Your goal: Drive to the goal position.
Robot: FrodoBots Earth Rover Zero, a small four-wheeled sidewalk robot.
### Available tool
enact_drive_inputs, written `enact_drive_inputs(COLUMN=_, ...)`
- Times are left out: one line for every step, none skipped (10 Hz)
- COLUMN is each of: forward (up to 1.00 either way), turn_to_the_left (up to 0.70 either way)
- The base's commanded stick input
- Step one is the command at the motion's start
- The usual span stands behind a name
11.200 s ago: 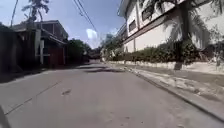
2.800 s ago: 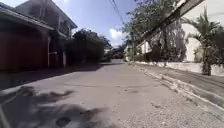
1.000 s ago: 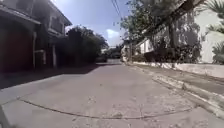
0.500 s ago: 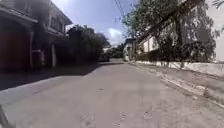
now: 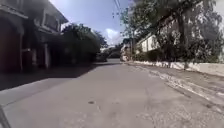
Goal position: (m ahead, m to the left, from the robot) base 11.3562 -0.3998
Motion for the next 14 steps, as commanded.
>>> enact_drive_inputs(forward=1.0, turn_to_the_left=0.08)
enact_drive_inputs(forward=1.0, turn_to_the_left=0.08)
enact_drive_inputs(forward=1.0, turn_to_the_left=0.08)
enact_drive_inputs(forward=1.0, turn_to_the_left=0.08)
enact_drive_inputs(forward=1.0, turn_to_the_left=0.08)
enact_drive_inputs(forward=1.0, turn_to_the_left=0.08)
enact_drive_inputs(forward=1.0, turn_to_the_left=0.08)
enact_drive_inputs(forward=1.0, turn_to_the_left=0.08)
enact_drive_inputs(forward=1.0, turn_to_the_left=0.08)
enact_drive_inputs(forward=1.0, turn_to_the_left=0.08)
enact_drive_inputs(forward=1.0, turn_to_the_left=0.08)
enact_drive_inputs(forward=1.0, turn_to_the_left=0.08)
enact_drive_inputs(forward=1.0, turn_to_the_left=0.08)
enact_drive_inputs(forward=1.0, turn_to_the_left=0.08)
